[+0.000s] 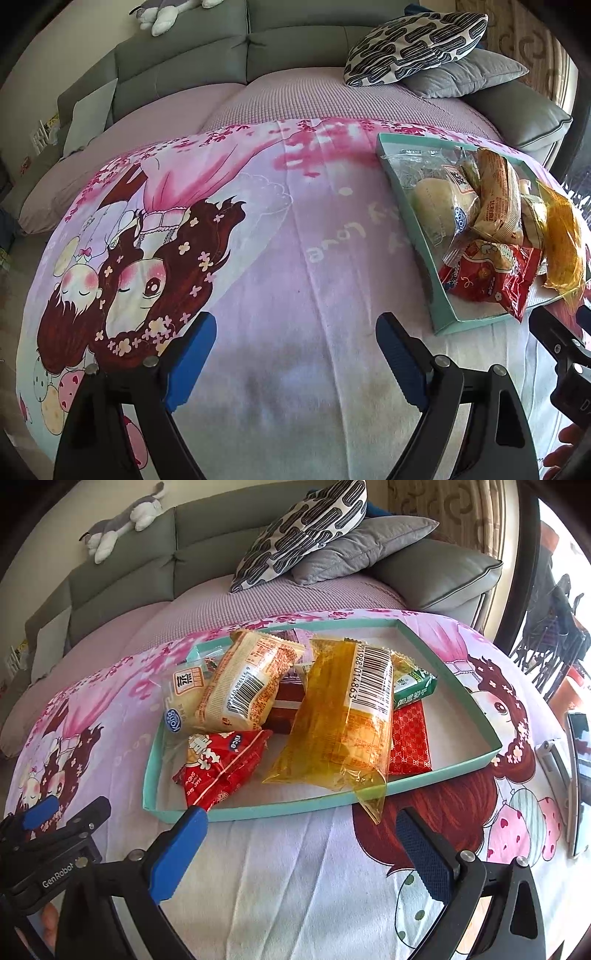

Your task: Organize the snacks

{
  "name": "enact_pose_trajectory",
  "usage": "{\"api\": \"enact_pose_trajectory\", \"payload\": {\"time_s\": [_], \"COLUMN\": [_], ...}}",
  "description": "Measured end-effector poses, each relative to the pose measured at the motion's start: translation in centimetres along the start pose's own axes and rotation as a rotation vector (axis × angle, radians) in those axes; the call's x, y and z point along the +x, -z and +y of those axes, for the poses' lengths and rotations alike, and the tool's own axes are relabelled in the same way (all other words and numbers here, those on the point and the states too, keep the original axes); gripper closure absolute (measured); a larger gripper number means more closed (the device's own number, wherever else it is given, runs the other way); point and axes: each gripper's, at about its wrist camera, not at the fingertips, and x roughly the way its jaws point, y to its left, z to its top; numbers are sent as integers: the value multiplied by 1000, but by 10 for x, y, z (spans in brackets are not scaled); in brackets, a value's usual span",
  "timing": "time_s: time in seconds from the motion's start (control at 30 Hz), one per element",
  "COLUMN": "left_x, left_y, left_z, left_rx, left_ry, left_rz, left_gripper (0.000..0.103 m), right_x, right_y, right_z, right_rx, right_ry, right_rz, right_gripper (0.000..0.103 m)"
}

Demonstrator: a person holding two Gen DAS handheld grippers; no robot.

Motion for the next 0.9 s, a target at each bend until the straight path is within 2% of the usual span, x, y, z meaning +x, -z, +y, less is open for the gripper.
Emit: {"api": "enact_pose_trajectory", "payload": {"time_s": [0.37, 0.6, 0.8, 0.9], "left_x": [3, 5, -6, -3], "left_y": [1, 1, 0, -1], "left_z": [0, -3, -3, -2], "left_rx": [0, 21, 27, 28], "left_ry": [-8, -42, -61, -54], "left_rz": [9, 16, -42, -34], "left_gripper": [14, 14, 14, 14], "right_x": [1, 1, 1, 1], "right_y": [-1, -1, -2, -3], "right_z": [0, 0, 0, 0], "right_rx": [2, 2, 4, 6], "right_ry": [0, 2, 2, 4], "right_rz": [4, 4, 3, 4], "right_gripper": [0, 0, 0, 0]}}
